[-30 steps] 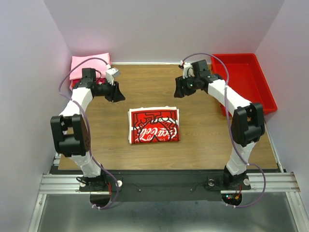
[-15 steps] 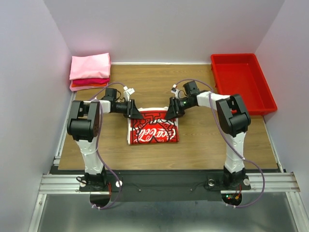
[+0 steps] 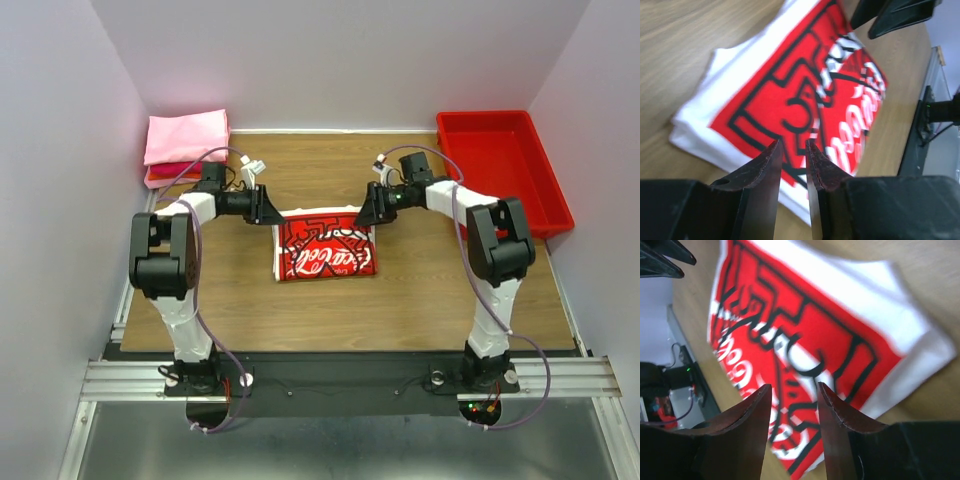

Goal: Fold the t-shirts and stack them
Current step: Fold the tshirt

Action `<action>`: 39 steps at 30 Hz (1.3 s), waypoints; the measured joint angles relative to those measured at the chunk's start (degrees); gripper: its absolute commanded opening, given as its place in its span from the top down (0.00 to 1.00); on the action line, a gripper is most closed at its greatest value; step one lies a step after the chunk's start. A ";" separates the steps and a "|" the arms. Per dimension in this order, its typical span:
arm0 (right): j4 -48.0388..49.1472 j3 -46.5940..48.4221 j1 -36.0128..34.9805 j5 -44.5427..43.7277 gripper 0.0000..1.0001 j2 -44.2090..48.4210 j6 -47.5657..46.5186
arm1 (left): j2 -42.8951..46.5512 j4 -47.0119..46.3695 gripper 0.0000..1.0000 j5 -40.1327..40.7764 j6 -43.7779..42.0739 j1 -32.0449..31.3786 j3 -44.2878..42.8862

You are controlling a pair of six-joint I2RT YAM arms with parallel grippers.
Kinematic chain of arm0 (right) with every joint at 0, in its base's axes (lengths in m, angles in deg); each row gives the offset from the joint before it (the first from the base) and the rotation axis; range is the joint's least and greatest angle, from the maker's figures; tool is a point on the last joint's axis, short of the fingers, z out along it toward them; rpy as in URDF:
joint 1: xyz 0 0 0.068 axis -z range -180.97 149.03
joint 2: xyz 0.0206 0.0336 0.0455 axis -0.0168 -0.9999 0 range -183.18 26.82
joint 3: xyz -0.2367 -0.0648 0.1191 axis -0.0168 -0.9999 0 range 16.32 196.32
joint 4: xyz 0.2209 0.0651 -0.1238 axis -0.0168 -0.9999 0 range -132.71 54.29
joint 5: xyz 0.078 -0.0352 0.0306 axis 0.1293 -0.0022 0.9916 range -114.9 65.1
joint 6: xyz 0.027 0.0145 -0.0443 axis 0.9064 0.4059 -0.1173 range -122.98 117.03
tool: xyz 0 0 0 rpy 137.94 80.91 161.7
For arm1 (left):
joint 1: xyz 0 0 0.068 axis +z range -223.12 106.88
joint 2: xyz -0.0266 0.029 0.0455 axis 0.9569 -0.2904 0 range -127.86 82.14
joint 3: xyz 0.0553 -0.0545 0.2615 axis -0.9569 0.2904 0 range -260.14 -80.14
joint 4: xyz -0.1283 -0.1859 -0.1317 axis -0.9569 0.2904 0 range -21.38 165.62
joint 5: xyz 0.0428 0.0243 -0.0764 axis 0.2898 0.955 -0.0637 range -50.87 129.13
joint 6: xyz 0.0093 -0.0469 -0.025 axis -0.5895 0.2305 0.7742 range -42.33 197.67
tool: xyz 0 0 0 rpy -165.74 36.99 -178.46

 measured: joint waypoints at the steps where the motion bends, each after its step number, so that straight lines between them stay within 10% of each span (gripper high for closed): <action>1: 0.37 -1.36 -0.17 0.28 0.53 1.66 0.59 | 2.12 -0.02 0.64 -0.46 0.37 -0.15 1.16; 7: 1.33 -9.51 -6.51 3.06 0.54 11.39 3.23 | 9.92 -3.54 0.66 -3.45 3.21 -4.94 8.98; 17: 2.23 -15.56 -6.54 6.71 0.57 3.02 1.46 | -3.04 -4.26 0.66 -5.81 5.20 -4.66 12.63; 32: 1.60 -17.59 -10.19 8.04 0.58 17.07 1.27 | 9.55 9.18 0.66 -9.99 -9.64 -4.96 13.86; 39: 1.60 -18.49 -11.98 8.02 0.59 8.52 -1.16 | 0.07 14.62 0.64 -10.78 -16.50 -10.62 12.59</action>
